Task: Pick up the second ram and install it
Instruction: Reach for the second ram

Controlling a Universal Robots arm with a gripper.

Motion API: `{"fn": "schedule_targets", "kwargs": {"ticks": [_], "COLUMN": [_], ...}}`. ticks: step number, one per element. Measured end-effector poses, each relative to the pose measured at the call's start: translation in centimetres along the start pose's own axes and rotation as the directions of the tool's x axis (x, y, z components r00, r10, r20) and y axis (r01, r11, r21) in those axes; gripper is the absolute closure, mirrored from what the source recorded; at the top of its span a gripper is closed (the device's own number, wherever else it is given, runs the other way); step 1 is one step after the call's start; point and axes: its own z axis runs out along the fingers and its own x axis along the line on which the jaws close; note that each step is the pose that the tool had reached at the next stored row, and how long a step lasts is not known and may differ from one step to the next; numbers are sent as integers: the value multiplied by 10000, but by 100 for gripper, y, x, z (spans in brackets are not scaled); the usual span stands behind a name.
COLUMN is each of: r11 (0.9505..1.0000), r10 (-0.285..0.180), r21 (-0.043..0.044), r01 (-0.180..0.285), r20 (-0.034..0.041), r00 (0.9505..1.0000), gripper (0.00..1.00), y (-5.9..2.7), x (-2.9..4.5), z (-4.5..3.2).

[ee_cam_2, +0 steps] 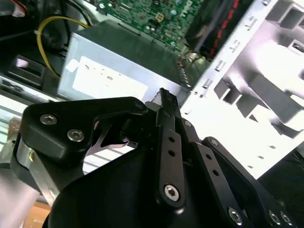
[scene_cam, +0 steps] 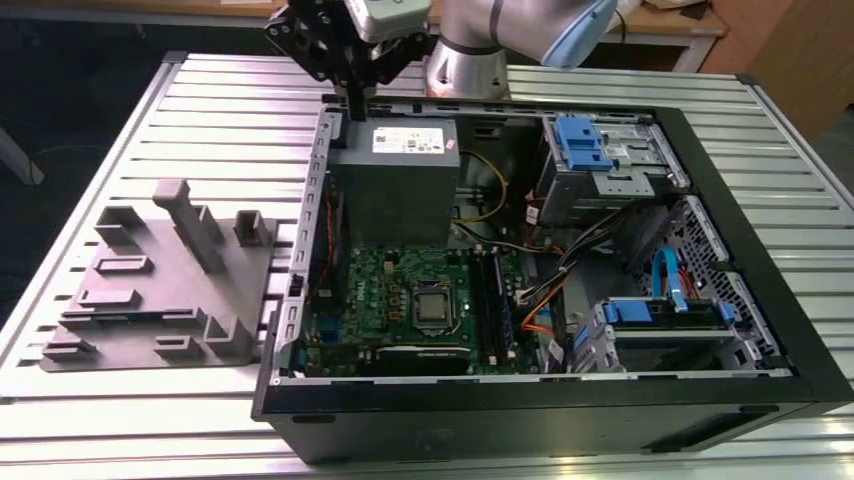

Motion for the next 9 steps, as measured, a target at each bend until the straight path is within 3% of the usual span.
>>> {"fn": "schedule_targets", "kwargs": {"ticks": [9], "r11": [10000], "r10": [-1], "r21": [0], "r01": [1], "r20": [1], "r00": [10000], "gripper": [93], "y": [-18], "x": [230], "z": [-2]}}
